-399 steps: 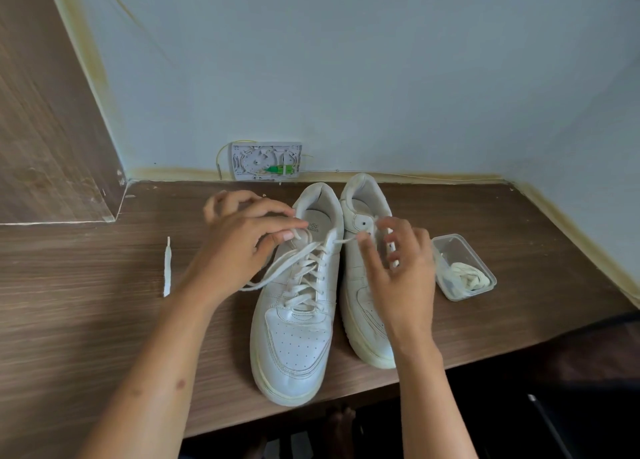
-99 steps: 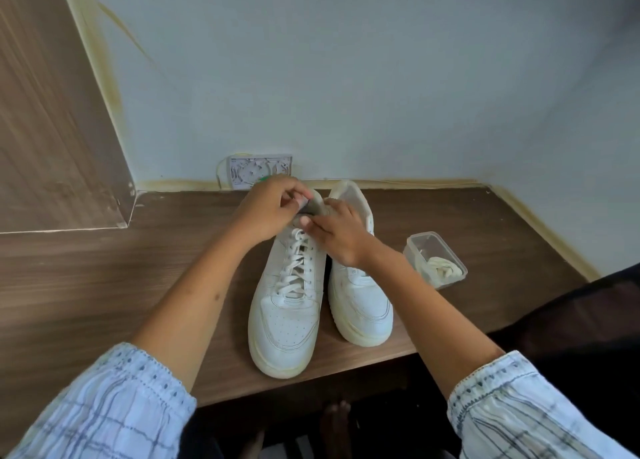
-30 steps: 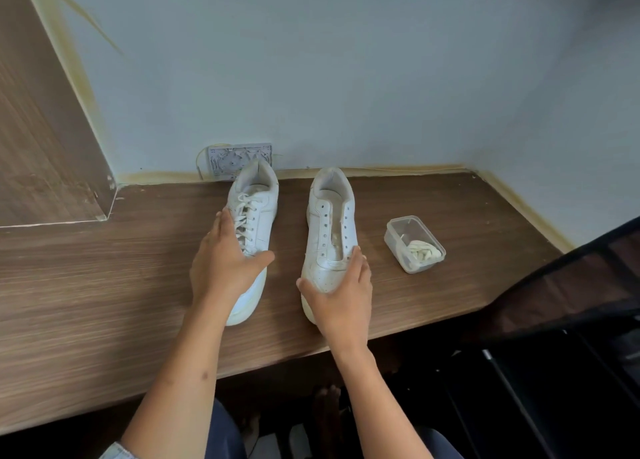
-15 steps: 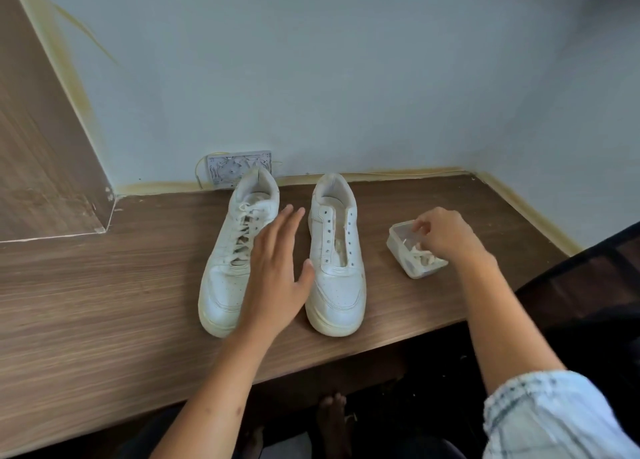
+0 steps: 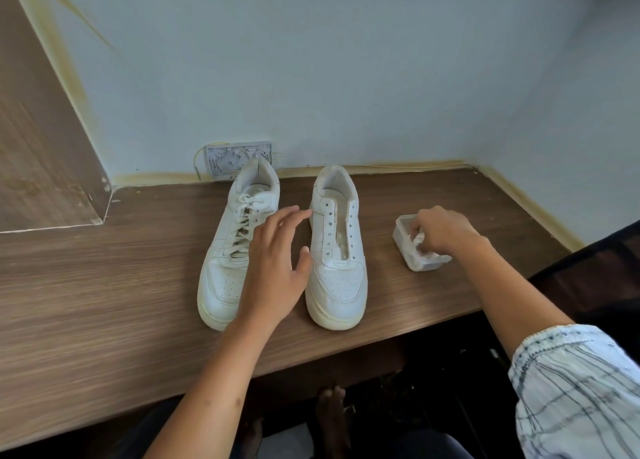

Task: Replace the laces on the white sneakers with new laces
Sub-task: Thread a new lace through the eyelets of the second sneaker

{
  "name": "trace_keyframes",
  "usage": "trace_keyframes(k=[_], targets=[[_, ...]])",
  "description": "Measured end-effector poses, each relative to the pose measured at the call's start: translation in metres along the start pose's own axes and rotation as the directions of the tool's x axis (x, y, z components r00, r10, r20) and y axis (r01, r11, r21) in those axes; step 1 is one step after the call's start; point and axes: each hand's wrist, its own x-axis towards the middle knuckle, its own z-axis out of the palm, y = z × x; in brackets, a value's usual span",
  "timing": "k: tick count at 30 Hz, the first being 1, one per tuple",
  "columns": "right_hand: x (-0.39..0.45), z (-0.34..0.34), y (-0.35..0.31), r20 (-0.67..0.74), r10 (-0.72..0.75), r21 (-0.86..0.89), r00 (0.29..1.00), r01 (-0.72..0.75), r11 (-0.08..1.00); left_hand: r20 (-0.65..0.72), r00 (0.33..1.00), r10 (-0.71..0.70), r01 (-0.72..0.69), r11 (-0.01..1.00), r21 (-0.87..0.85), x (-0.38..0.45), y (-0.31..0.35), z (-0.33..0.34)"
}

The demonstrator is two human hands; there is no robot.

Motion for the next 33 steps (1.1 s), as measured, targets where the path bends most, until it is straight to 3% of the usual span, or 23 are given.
trace_keyframes(k=[4,8,10,12,14,17,20,23,26,28,33], targets=[[-0.015,-0.029,0.010,-0.239,0.027,0.179,0.971,0.017,0.984,0.001,1.000,0.010,-0.010,1.000,-0.001,-0.001,0.000,0.000],[-0.048,-0.074,0.003,-0.444,0.004,0.439,0.896,0.214,0.872,0.012,1.000,0.016,-0.016,1.000,-0.017,-0.001,0.001,0.003],[-0.067,-0.092,-0.008,-0.524,0.000,0.582,0.852,0.357,0.731,0.041,0.999,0.009,-0.003,0.991,-0.135,-0.001,0.006,0.003],[-0.084,-0.102,-0.021,-0.553,0.018,0.708,0.833,0.459,0.537,0.121,0.992,-0.023,0.066,0.926,-0.372,0.000,0.014,0.001],[-0.097,-0.102,-0.033,-0.545,0.037,0.802,0.837,0.508,0.314,0.212,0.977,-0.028,0.139,0.835,-0.532,0.001,0.022,0.000],[-0.110,-0.093,-0.053,-0.510,0.075,0.860,0.857,0.509,0.025,0.319,0.948,0.023,0.193,0.753,-0.628,0.000,0.032,0.000],[-0.112,-0.079,-0.071,-0.465,0.113,0.865,0.878,0.478,-0.154,0.394,0.914,0.096,0.207,0.724,-0.658,-0.004,0.043,0.004],[-0.111,-0.067,-0.080,-0.434,0.131,0.855,0.891,0.453,-0.252,0.445,0.893,0.066,0.273,0.708,-0.651,-0.006,0.048,0.010],[-0.109,-0.059,-0.079,-0.401,0.182,0.851,0.898,0.438,-0.289,0.438,0.898,0.038,0.293,0.692,-0.660,-0.003,0.048,0.006],[-0.107,-0.053,-0.075,-0.398,0.259,0.857,0.880,0.457,-0.237,0.396,0.918,0.028,0.271,0.684,-0.677,0.002,0.045,-0.003],[-0.099,-0.019,-0.055,-0.465,0.503,0.884,0.728,0.411,0.222,0.316,0.940,-0.131,0.319,0.671,-0.669,0.019,0.015,-0.030]])
